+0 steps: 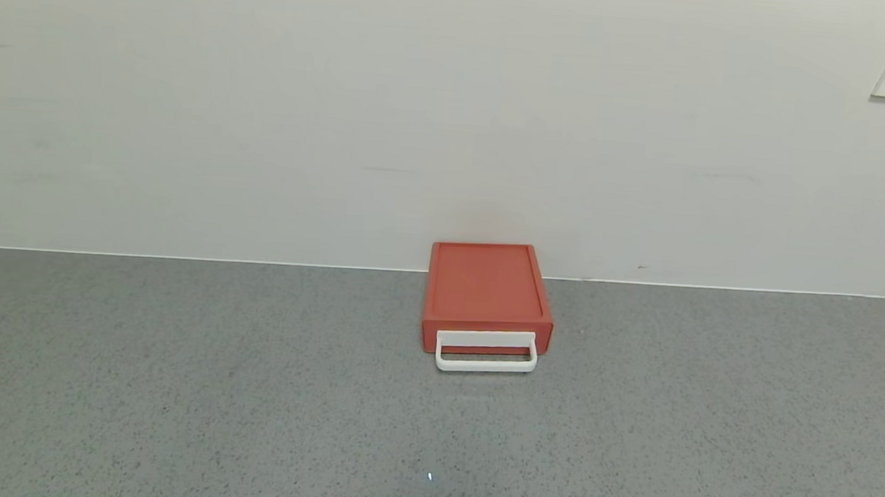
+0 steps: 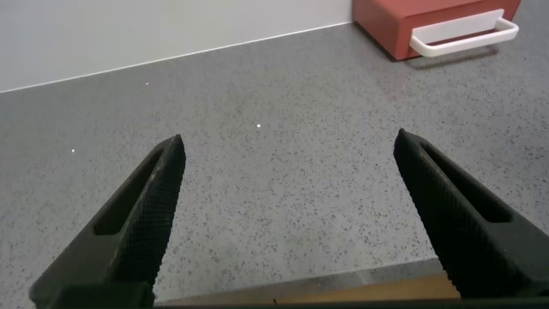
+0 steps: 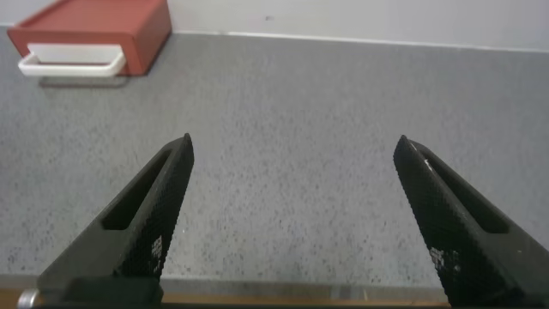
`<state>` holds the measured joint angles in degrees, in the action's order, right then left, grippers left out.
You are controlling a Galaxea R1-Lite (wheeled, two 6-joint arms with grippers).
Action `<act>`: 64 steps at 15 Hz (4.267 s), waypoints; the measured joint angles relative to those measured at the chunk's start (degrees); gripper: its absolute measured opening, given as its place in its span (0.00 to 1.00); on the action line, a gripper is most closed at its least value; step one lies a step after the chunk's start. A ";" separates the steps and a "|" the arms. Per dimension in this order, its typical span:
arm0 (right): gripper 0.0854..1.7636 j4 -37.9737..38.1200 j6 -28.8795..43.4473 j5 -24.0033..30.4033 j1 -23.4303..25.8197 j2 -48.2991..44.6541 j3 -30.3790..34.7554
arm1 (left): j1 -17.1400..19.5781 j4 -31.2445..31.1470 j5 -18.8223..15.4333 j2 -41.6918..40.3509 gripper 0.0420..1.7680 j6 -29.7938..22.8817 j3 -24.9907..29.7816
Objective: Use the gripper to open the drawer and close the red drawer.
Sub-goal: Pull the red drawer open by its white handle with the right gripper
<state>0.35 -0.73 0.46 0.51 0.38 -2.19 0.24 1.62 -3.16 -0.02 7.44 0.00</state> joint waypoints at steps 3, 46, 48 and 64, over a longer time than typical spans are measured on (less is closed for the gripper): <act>0.97 0.33 -0.11 0.28 -0.11 4.46 -6.97 | 0.00 0.00 0.00 0.00 0.99 -0.02 0.00; 0.97 41.79 39.16 -12.67 -32.01 131.88 -111.18 | 0.00 0.00 0.02 0.00 0.99 -0.02 0.00; 0.97 39.69 40.41 -13.56 -31.96 132.58 -111.18 | 0.00 0.00 0.00 0.00 0.99 0.00 0.00; 0.97 38.29 40.28 -13.69 -31.07 136.17 -111.18 | 0.00 0.02 0.02 0.00 0.99 -0.02 0.00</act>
<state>38.64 39.55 -13.23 -30.56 136.55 -113.37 0.24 1.65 -3.13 -0.02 7.41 0.00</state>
